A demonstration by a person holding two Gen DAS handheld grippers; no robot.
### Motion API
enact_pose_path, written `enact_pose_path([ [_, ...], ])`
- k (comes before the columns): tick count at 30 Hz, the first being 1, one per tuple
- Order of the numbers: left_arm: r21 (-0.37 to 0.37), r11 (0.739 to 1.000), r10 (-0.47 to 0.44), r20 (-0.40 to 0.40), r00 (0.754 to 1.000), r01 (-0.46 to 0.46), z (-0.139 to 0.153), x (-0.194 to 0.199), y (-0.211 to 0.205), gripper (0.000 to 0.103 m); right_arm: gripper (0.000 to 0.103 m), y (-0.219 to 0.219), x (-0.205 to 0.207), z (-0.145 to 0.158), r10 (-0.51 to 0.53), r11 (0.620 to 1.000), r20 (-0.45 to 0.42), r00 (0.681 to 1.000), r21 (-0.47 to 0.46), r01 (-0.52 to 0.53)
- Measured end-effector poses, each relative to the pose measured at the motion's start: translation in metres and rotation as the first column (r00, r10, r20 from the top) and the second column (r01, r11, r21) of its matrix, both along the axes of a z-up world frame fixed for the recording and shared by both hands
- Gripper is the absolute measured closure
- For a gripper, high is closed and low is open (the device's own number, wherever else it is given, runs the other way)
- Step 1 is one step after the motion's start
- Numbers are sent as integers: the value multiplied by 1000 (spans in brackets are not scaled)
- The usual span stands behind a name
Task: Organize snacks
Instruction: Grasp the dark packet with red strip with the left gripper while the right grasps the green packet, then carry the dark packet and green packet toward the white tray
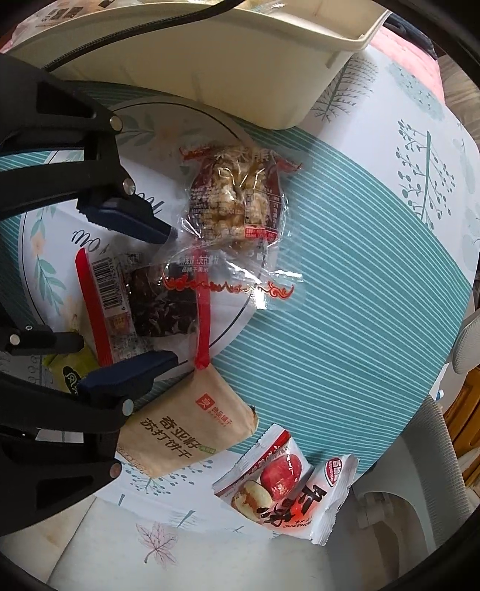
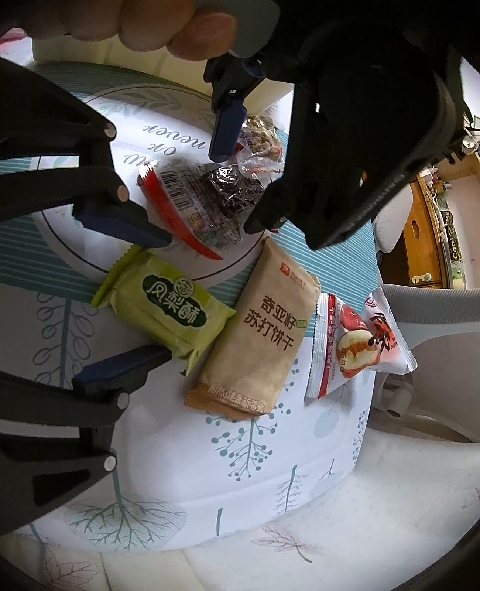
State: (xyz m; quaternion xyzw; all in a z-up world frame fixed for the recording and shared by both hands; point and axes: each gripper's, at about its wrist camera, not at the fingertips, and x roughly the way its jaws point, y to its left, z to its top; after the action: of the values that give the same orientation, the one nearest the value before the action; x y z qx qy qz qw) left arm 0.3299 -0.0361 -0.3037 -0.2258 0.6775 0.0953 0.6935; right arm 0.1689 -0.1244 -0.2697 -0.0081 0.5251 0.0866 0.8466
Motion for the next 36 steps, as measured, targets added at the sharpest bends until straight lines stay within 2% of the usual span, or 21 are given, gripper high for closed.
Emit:
enact_pose_path([
  [6,8,999,-39,10,999,39,4,-4,-1,50,53,-5,-4,4,-16,1000,-14,1000,5,16],
  [12,8,997,-77,8,997,77,7,-13,-4,57,54,-12,-13,6,-39,999,-38,999,-4,39],
  [17,-3,995,-95,5,995,95,7,-25,-8,58,54,-19,-24,9,-76,997,-52,996,-12,75],
  [27,-10,990,-141,-62,988,140,7,-62,-7,59,55,-32,-50,26,-132,991,-69,989,-22,130],
  [36,-22,978,-208,-58,976,207,41,-107,-6,59,55,-36,-78,41,-176,984,-124,976,-3,177],
])
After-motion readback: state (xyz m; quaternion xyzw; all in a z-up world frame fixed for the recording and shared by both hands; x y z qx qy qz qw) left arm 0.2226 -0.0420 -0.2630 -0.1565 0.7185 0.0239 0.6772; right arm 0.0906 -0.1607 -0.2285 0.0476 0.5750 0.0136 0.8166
